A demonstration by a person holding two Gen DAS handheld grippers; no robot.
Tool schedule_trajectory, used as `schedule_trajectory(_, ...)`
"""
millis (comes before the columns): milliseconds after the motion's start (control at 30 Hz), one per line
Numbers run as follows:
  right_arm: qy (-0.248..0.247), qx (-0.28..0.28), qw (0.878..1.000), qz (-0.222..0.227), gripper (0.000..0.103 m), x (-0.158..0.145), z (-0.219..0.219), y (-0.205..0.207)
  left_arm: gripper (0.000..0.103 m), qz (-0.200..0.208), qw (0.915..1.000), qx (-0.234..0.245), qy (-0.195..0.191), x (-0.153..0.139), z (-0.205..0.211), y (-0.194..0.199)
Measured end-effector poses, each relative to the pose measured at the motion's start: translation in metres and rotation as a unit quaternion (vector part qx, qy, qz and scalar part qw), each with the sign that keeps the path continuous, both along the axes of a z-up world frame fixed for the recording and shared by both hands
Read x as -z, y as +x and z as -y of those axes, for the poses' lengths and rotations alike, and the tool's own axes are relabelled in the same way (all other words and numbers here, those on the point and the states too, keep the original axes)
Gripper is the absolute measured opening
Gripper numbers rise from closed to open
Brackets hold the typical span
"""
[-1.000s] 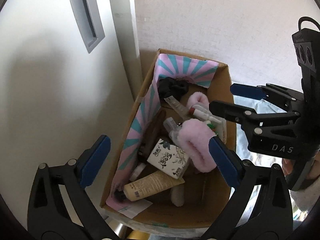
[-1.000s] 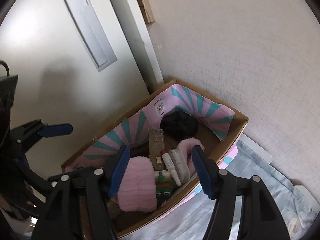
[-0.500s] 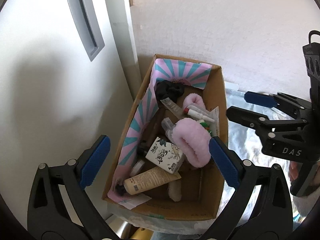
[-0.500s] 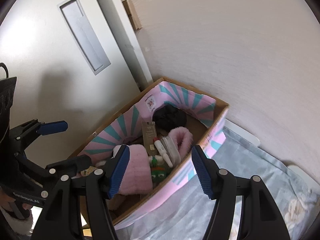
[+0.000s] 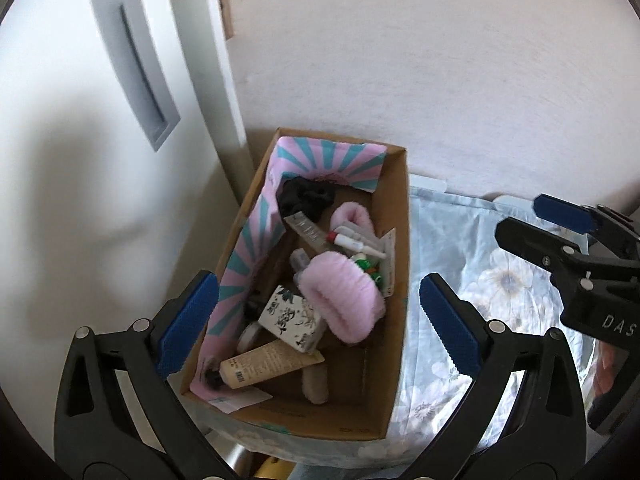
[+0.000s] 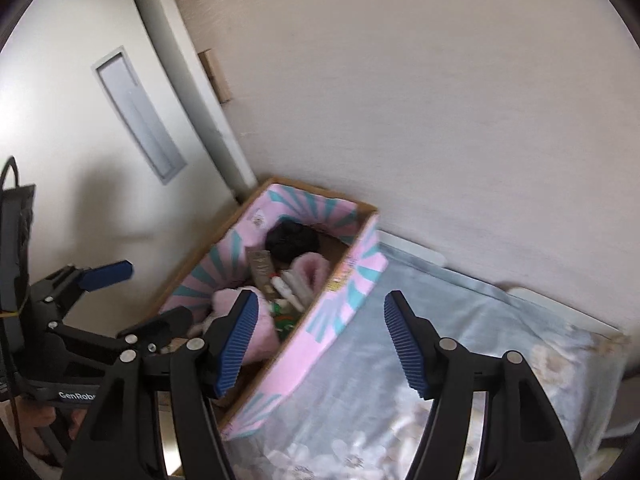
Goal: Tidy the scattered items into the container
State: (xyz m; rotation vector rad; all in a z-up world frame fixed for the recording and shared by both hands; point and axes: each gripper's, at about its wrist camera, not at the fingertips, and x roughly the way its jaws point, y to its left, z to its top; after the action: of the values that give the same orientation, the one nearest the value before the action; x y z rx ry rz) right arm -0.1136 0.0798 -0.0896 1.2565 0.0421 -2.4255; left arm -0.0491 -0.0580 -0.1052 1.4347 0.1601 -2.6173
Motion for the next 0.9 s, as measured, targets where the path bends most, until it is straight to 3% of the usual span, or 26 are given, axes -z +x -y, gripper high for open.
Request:
schedule_trajectory(333,0.044,0.117,0.992,0.002,0.07,-0.016,-0.053,0.02,0.101,-0.017,0.9979,0.059,-0.018,-0.028,-0.039,-0.005)
schedule_trajectory(567,0.066,0.199,0.978,0.013,0.07,-0.031,-0.097,0.045,0.101,-0.019,0.9953,0.095,0.008,-0.038,-0.063,-0.005)
schedule_trajectory(900,0.064,0.283,0.957,0.026,0.07,-0.037,-0.129,0.089,0.101,-0.004,0.9909,0.135,0.005,-0.041,-0.093,0.0)
